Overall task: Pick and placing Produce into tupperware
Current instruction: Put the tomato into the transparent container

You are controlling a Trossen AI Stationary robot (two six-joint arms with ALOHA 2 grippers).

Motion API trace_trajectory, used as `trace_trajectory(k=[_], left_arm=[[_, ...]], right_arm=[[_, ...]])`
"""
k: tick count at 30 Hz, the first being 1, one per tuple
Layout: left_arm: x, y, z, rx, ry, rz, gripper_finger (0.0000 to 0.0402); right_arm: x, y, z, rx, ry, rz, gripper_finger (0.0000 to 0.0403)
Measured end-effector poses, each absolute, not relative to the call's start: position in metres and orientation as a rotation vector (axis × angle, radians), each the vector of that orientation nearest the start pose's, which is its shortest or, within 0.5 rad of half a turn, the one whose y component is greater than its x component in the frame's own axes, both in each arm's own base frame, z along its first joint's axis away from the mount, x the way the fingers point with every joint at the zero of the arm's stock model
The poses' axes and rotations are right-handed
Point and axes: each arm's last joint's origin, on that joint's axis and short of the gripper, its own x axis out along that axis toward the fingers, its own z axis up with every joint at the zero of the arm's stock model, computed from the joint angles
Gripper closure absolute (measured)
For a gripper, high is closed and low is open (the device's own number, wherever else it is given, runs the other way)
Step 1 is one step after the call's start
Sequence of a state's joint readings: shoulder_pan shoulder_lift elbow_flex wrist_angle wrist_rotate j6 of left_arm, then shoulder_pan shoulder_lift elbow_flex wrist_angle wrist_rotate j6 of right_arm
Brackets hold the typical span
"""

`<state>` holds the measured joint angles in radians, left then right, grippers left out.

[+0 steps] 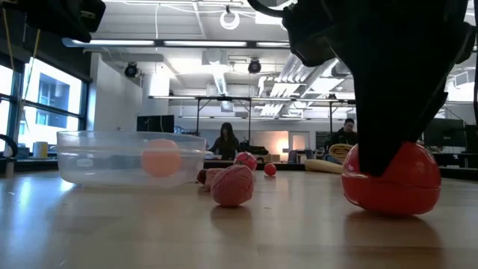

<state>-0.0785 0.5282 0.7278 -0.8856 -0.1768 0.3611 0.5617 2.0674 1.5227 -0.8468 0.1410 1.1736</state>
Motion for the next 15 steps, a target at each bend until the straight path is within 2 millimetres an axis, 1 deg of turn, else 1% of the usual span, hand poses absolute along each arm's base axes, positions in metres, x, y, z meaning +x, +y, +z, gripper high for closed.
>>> trace_trajectory(k=[15], left_arm=[[0.0948,-0.0024,0.2829,0.434,0.692,-0.03,0.0399]], right_arm=[[0.3447,0.2134,0.1584,0.508,1.314,-0.429,0.0123]])
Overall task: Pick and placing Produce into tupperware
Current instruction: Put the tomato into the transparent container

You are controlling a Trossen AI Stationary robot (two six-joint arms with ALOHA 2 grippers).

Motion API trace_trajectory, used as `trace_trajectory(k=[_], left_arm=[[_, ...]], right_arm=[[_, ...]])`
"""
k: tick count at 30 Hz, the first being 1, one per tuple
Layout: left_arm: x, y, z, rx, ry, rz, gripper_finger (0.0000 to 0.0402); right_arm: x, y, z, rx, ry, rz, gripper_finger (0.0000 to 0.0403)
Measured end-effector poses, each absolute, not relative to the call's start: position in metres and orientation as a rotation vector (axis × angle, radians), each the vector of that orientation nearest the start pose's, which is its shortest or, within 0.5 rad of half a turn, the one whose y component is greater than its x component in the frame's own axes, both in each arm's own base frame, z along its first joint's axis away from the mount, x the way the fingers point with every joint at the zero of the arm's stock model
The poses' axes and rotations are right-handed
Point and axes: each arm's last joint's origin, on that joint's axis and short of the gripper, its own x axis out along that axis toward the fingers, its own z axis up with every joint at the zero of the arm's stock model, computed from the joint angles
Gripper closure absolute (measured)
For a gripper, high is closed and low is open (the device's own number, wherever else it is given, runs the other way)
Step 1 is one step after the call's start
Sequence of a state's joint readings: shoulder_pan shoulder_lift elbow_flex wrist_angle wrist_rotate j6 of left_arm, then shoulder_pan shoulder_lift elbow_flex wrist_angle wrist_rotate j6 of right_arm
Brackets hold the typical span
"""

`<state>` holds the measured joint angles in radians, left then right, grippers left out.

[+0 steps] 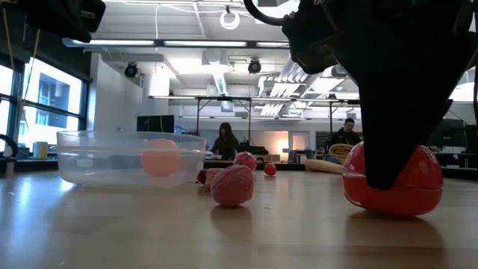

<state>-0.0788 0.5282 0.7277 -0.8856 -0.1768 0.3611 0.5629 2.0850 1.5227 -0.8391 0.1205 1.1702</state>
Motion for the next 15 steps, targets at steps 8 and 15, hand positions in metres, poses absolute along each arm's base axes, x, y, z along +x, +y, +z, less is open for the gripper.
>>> trace_trajectory(k=[8,15], left_arm=[[0.0948,-0.0024,0.283,0.434,0.691,-0.03,0.0399],[0.0947,-0.0024,0.283,0.434,0.691,-0.03,0.0399]], right_arm=[[0.3445,0.2135,0.1584,0.501,1.317,-0.423,0.0123],[0.3445,0.2135,0.1585,0.494,1.319,-0.414,0.0123]])
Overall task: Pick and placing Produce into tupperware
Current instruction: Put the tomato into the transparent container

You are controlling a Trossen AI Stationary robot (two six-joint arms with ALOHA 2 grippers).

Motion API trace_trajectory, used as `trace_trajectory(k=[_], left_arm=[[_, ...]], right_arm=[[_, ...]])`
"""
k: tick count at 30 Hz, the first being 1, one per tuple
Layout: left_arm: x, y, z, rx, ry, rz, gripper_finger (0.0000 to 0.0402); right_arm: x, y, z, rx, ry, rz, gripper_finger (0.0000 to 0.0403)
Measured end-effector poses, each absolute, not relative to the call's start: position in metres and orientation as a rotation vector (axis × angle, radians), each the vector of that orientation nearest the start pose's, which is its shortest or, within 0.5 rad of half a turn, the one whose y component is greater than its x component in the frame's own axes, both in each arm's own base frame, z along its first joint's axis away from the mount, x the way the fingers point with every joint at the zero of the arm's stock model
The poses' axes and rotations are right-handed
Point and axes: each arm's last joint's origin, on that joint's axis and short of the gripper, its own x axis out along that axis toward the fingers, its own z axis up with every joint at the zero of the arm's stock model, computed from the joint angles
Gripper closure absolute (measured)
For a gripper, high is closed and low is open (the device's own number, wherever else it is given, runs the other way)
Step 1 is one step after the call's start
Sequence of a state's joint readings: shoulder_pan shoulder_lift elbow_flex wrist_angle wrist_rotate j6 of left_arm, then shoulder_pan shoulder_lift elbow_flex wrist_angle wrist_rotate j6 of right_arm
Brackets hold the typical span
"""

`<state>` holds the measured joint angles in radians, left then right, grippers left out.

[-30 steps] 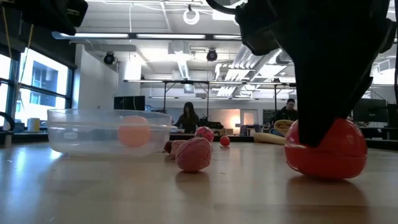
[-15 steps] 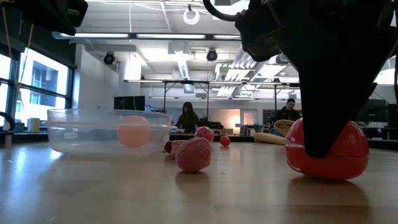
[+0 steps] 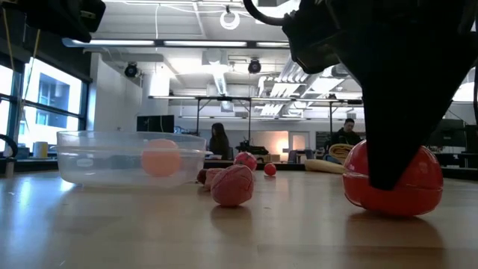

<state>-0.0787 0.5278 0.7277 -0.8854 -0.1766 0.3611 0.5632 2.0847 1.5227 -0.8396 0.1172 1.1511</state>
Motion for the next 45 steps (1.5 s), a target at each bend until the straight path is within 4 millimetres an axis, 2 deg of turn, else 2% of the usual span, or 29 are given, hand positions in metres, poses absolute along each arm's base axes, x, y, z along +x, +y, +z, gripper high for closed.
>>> trace_trajectory(k=[35,45], left_arm=[[0.095,-0.002,0.283,0.434,0.691,-0.03,0.0399],[0.095,-0.002,0.283,0.434,0.691,-0.03,0.0399]], right_arm=[[0.345,0.212,0.159,0.454,1.304,-0.409,0.0155],[0.339,0.203,0.186,0.403,1.218,-0.438,0.0155]])
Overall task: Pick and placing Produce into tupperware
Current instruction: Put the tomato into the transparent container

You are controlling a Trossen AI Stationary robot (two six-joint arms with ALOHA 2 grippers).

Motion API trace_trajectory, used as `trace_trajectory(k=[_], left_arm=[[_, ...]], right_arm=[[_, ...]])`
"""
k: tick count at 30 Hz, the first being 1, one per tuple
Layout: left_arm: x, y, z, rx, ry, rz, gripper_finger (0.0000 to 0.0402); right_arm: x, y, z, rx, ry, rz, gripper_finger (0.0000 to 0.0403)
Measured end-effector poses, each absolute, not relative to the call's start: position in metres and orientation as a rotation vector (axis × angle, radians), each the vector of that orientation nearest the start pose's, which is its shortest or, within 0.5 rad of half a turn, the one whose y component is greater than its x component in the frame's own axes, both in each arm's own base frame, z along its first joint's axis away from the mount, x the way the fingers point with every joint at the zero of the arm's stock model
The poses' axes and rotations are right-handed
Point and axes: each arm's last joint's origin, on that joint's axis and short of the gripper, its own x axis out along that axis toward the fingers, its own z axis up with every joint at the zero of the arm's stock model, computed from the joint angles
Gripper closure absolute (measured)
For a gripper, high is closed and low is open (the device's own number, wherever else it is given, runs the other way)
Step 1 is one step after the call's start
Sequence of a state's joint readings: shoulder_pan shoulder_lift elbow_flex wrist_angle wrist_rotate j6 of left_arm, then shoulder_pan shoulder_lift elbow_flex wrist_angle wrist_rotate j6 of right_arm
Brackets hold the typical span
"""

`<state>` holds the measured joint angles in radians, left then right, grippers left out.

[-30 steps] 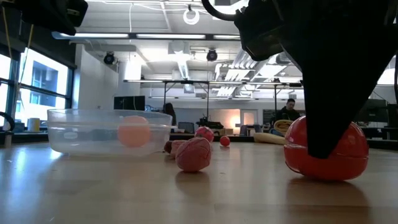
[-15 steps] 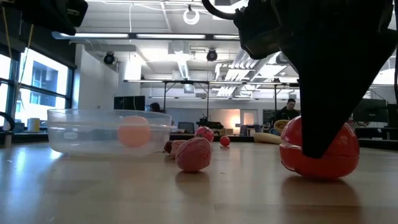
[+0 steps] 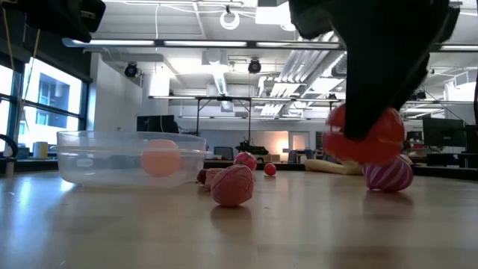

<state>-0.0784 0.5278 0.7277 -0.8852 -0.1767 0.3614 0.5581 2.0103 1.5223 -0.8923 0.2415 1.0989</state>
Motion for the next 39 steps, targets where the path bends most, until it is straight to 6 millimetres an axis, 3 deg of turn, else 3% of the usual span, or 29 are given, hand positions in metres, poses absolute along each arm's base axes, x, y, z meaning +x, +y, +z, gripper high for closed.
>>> trace_trajectory(k=[9,20,25,39], left_arm=[[0.095,-0.002,0.283,0.434,0.692,-0.03,0.0399],[0.095,-0.002,0.283,0.434,0.692,-0.03,0.0399],[0.095,-0.002,0.283,0.434,0.692,-0.03,0.0399],[0.095,-0.002,0.283,0.434,0.692,-0.03,0.0399]], right_arm=[[0.349,0.168,0.228,0.282,1.055,-0.385,0.0155],[0.397,0.09,0.257,0.26,0.882,-0.174,0.0156],[0.411,0.073,0.266,0.251,0.784,-0.076,0.0156],[0.453,0.062,0.233,0.202,0.781,0.045,0.0156]])
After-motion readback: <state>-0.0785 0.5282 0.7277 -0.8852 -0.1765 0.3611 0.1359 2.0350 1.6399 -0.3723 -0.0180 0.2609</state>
